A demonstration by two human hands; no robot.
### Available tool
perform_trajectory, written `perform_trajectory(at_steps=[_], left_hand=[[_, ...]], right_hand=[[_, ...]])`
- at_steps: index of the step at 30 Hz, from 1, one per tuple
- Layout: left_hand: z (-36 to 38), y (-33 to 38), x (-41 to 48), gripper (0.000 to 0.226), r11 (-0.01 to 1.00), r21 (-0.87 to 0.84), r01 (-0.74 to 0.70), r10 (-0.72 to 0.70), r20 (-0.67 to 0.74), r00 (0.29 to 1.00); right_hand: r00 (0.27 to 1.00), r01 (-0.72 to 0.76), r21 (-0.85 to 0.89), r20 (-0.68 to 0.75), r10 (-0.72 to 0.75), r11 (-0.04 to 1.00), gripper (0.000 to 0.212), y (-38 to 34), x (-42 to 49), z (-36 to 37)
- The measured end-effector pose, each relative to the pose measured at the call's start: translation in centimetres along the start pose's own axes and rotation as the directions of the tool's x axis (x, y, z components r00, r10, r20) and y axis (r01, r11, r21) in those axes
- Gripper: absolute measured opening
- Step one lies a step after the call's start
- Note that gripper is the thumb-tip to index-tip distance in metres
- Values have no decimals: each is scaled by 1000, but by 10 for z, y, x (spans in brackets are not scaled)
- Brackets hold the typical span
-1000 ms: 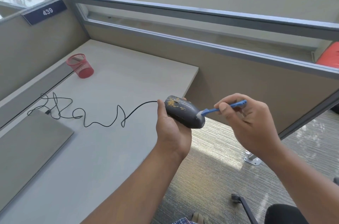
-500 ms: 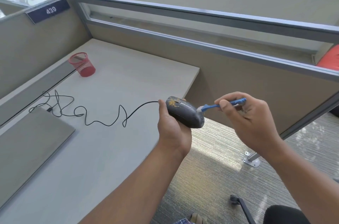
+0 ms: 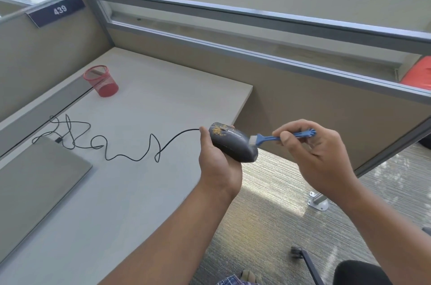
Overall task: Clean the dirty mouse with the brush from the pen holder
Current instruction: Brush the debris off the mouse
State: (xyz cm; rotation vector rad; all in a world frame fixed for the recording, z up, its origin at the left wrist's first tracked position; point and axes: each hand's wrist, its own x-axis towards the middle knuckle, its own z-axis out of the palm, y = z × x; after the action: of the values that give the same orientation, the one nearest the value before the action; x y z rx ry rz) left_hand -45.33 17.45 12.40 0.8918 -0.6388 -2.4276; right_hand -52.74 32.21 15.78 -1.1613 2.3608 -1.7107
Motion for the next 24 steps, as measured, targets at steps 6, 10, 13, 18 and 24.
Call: perform_trajectory(at_steps=[6, 10, 13, 18, 24], left_hand=[[7, -4, 1, 72, 999, -18, 43, -42, 47, 998], [9, 0, 2, 70, 1000, -21, 6, -6, -1, 1000], [7, 1, 3, 68, 1000, -9, -17, 17, -17, 1000], [8, -3, -1, 74, 999, -17, 30, -30, 28, 999], [6, 2, -1, 67, 1000, -2, -22, 22, -32, 999]], right_hand=[[982, 152, -43, 117, -146, 987, 11, -14, 6, 27], [965, 245, -226, 153, -214, 943, 16, -3, -6, 8], [967, 254, -275, 81, -241, 927, 18, -2, -11, -4], [955, 291, -189, 106, -275, 938, 14, -15, -3, 16], [975, 222, -256, 57, -214, 941, 16, -4, -16, 3]])
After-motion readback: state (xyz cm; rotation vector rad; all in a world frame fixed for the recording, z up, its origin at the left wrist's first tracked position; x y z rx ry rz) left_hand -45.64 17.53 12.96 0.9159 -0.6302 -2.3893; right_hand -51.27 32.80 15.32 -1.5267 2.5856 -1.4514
